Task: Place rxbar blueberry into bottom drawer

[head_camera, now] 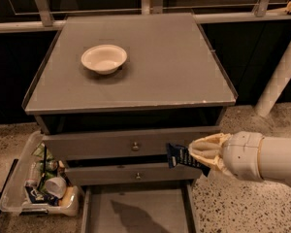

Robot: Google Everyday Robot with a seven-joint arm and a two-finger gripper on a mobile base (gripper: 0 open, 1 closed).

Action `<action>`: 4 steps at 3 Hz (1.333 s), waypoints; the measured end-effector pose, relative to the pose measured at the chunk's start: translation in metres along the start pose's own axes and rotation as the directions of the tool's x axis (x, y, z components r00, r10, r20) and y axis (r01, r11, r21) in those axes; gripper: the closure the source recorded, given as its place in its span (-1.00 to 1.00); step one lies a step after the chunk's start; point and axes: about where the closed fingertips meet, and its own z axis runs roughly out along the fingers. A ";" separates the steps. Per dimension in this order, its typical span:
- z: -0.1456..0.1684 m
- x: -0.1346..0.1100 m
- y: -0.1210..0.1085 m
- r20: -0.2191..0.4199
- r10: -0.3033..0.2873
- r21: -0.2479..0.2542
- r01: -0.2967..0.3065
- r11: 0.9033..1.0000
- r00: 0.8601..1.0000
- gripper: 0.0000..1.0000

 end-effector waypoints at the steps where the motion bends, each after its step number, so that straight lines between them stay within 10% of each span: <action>1: 0.025 0.018 0.026 -0.030 0.029 -0.037 -0.030 0.999 0.999 1.00; 4: 0.132 0.122 0.114 -0.080 0.132 -0.040 -0.135 0.990 0.988 1.00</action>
Offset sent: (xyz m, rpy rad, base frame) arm -0.0654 0.0683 -0.2093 0.0004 0.2825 -0.0347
